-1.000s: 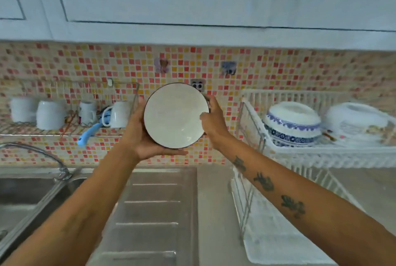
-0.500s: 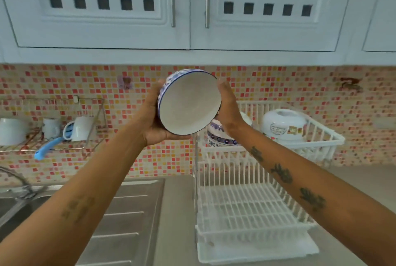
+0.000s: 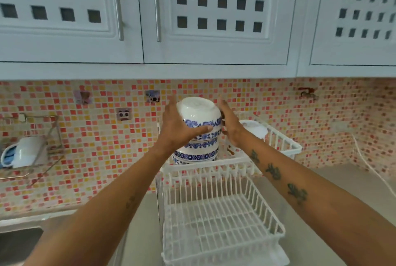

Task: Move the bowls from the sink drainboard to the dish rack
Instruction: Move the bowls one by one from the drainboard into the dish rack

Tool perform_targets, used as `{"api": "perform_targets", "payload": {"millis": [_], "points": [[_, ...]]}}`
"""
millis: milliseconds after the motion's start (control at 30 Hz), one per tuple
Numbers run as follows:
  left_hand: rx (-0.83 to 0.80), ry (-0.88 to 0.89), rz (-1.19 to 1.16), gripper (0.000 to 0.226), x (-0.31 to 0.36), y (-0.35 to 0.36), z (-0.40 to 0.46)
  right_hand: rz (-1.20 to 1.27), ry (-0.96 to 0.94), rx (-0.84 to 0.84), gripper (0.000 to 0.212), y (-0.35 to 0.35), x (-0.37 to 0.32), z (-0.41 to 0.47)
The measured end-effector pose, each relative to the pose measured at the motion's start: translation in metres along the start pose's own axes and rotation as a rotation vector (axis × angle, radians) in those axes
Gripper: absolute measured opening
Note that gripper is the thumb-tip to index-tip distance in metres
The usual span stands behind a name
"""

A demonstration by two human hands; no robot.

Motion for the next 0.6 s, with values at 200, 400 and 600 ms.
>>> {"api": "perform_targets", "payload": {"millis": [200, 400, 600], "points": [[-0.012, -0.051, 0.026, 0.133, -0.01, 0.022, -0.003, -0.05, 0.029, 0.031, 0.062, 0.003, 0.023, 0.025], [-0.041, -0.07, 0.078, 0.135, -0.013, 0.027, -0.006, -0.048, 0.048, 0.004, 0.067, 0.005, 0.038, 0.041], [-0.092, -0.14, 0.098, 0.135, -0.022, 0.03, -0.008, -0.139, 0.093, -0.023, 0.088, 0.007, 0.049, 0.051]]}}
Point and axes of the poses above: each hand's wrist, its own z-axis towards the middle knuckle, its own y-axis out of the palm, x = y × z, the point moved 7 cm from there along z, towards the middle knuckle, and after that the axes turned 11 degrees about y, right-handed, at the moved point
